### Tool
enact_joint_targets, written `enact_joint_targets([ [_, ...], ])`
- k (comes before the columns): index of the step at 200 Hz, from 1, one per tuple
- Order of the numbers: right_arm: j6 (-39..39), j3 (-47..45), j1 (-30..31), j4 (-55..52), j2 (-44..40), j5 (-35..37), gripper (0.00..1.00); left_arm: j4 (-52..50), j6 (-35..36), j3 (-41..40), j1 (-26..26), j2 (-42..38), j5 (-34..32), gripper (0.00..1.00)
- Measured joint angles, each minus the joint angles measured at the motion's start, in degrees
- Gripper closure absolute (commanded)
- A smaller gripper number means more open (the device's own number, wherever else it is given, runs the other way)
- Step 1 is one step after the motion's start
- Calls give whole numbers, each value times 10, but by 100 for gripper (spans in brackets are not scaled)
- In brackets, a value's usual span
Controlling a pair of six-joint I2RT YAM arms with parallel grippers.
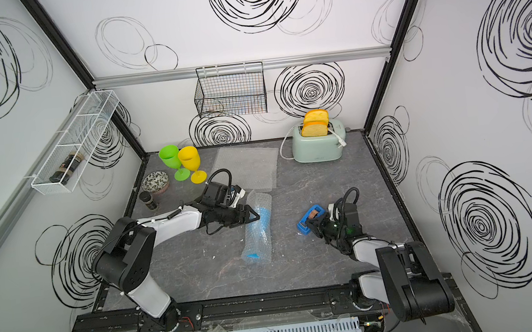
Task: Wrap wine glasses in bubble wrap
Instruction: Tear off the tape using the Tape Cutter.
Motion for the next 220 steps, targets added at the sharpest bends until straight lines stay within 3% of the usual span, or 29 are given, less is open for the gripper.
enact_joint_targets([
  [144, 17, 92, -102, 30, 92, -74, 100, 4, 0, -3, -4, -3, -7, 28],
  [220, 114, 83, -119, 90, 128, -93, 100, 10, -2, -6, -7, -5, -13, 27],
])
